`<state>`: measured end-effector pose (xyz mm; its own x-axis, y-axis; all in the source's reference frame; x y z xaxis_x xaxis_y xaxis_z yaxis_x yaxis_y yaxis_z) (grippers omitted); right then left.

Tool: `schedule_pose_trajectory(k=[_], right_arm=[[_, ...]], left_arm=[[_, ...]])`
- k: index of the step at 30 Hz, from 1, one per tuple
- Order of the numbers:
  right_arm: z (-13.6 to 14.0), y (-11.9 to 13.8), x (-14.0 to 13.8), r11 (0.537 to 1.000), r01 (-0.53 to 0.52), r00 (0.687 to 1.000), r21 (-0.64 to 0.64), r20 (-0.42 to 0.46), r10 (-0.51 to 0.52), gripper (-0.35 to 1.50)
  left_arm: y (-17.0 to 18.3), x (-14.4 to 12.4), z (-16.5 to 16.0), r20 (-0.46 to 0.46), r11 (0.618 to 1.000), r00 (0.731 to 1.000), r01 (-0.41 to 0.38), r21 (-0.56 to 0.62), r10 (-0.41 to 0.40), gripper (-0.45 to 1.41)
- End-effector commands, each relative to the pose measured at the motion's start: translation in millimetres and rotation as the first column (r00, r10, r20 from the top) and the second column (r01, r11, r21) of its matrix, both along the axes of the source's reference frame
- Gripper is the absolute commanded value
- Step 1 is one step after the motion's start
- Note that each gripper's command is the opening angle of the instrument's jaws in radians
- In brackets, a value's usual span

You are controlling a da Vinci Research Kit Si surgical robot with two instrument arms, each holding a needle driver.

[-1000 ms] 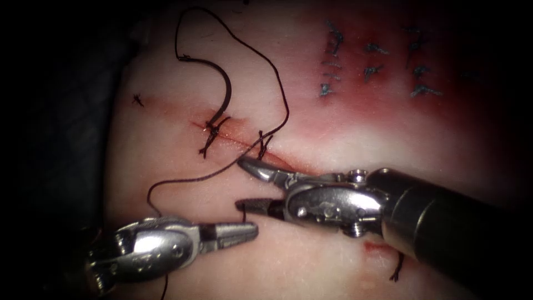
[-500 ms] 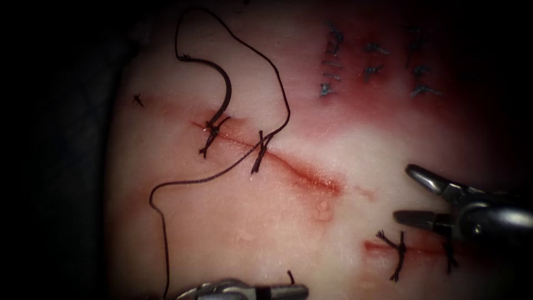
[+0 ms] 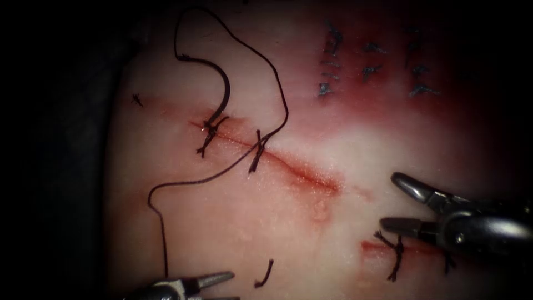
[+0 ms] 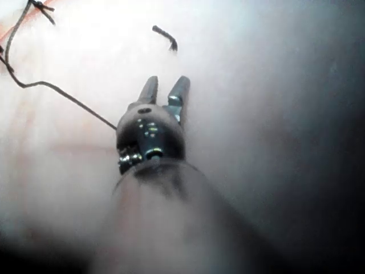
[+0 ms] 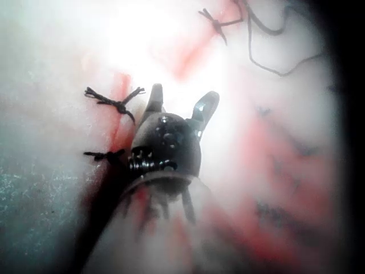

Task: Wound Closure
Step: Cut the suture end, then grasp the needle near the tip with the left gripper.

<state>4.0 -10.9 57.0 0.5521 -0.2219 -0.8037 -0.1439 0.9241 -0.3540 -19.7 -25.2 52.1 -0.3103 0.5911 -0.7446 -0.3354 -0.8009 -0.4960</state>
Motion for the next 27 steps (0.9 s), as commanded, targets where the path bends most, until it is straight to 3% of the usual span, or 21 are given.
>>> schedule_pose_trajectory(k=[1,6,10,13,18,27], right_arm=[[0.4,0.2,0.5,1.000,0.001,1.000,-0.002,-0.001,-0.001,1.43],[0.5,-0.1,0.7,1.000,-0.001,1.000,-0.005,0.000,0.001,1.43],[0.6,-0.2,0.7,1.000,0.000,1.000,-0.012,0.001,0.000,1.43],[0.7,-0.4,0.7,1.000,-0.003,1.000,-0.011,-0.001,0.003,1.43],[0.9,-0.9,0.9,1.000,-0.011,1.000,-0.007,-0.004,0.011,1.43],[1.0,-0.9,1.3,1.000,-0.012,1.000,-0.006,0.000,0.012,1.43]], left_arm=[[0.0,-0.4,0.4,-0.003,1.000,1.000,0.003,-0.002,-0.003,0.58],[-0.3,-0.7,-1.8,0.023,1.000,1.000,-0.012,0.022,0.012,0.68],[1.2,-0.7,-7.2,0.064,0.999,0.998,0.016,-0.042,-0.014,0.70],[4.5,1.2,-12.6,0.122,0.997,0.990,0.074,-0.034,-0.070,0.60],[11.6,3.3,-16.9,0.043,0.983,0.985,0.162,0.091,-0.167,0.63],[22.0,3.4,-17.3,0.023,0.954,0.965,0.254,0.162,-0.261,0.64]])
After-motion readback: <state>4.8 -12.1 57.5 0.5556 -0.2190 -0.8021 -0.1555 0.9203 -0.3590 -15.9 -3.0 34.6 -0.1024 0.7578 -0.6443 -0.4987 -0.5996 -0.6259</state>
